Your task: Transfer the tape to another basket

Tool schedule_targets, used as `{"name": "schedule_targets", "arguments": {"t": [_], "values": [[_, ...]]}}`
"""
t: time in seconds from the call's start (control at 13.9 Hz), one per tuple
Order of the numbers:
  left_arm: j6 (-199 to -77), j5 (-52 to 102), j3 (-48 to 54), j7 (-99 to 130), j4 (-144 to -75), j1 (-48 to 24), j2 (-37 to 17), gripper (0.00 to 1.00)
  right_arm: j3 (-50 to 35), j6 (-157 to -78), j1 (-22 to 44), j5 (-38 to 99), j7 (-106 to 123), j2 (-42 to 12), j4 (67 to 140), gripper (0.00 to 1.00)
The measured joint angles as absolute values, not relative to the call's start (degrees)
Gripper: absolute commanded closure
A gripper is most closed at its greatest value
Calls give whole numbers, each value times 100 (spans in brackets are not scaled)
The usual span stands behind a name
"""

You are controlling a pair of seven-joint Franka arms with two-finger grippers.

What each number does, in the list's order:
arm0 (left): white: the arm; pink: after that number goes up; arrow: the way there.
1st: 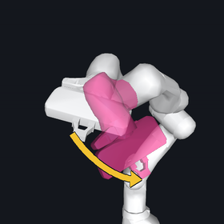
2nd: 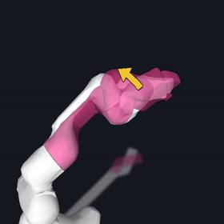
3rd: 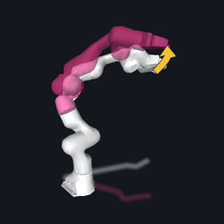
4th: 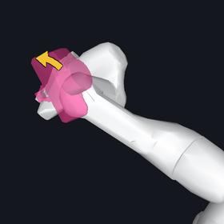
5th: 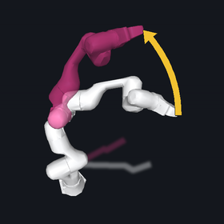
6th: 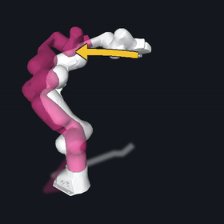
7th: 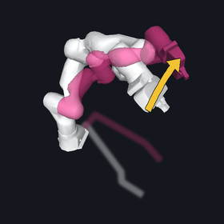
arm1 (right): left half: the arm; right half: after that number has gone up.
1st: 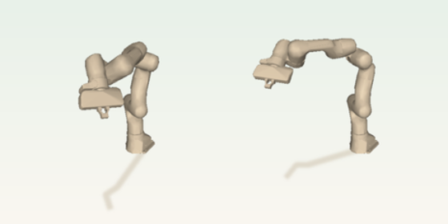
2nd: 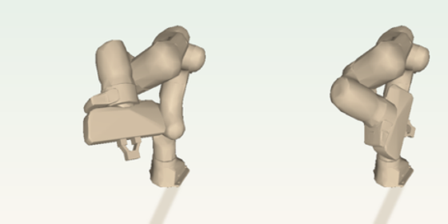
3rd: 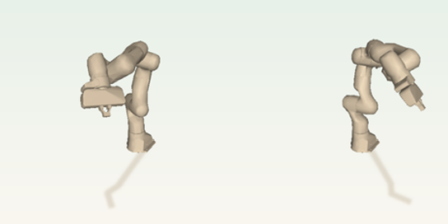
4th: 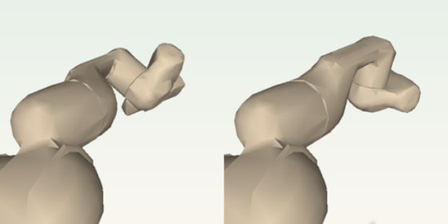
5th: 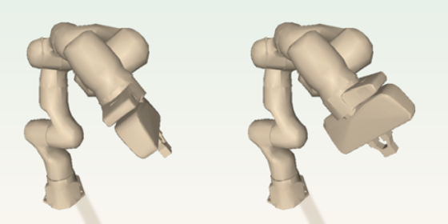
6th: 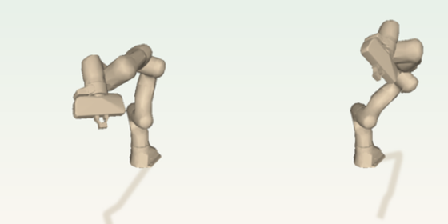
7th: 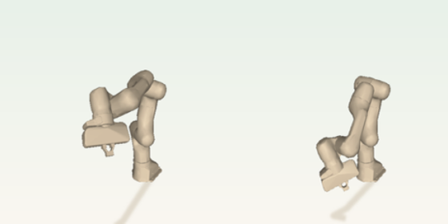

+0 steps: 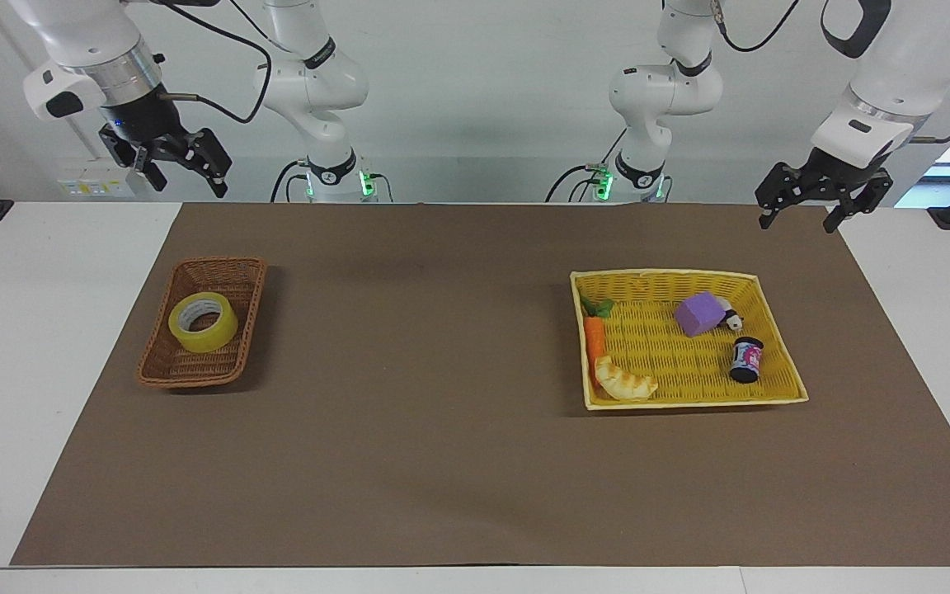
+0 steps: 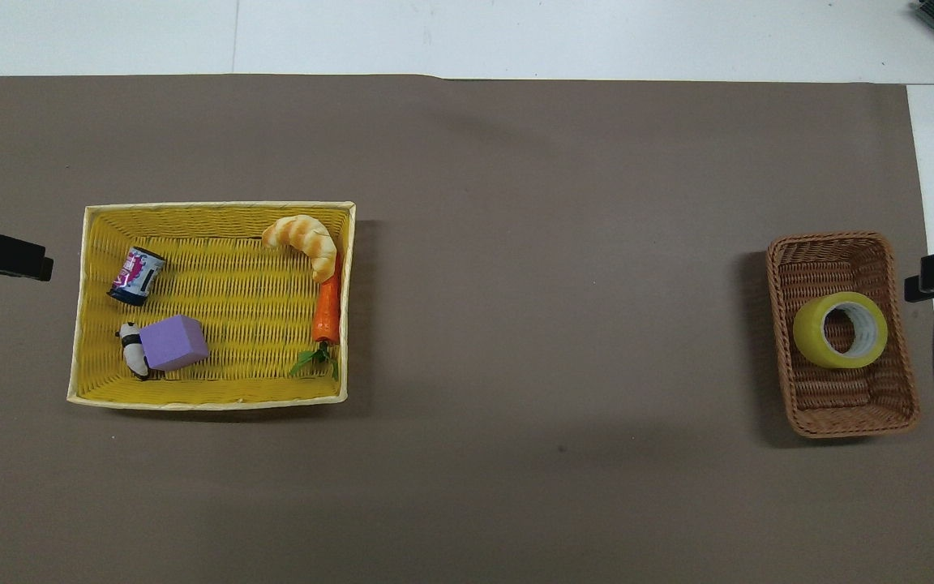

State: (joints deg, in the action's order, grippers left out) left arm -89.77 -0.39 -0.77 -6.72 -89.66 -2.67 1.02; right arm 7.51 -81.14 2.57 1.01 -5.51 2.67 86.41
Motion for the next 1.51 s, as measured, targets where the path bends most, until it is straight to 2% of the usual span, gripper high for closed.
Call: {"name": "schedule_targets", "arguments": {"t": [0.5,0.86,1.51], "values": [[-8977,-39,-75,-672,-8966,-267,102,0,775,-8111,116,99,-413,471,8914,0],[-8977,-39,-75,-672,-8966,-267,102,0,671,-8145,221,-9,-119,474,8641,0],[-8977,-39,-75,-672,-8966,-267,102,0,638,-8145,287,-112,-95,472,8632,0]]}}
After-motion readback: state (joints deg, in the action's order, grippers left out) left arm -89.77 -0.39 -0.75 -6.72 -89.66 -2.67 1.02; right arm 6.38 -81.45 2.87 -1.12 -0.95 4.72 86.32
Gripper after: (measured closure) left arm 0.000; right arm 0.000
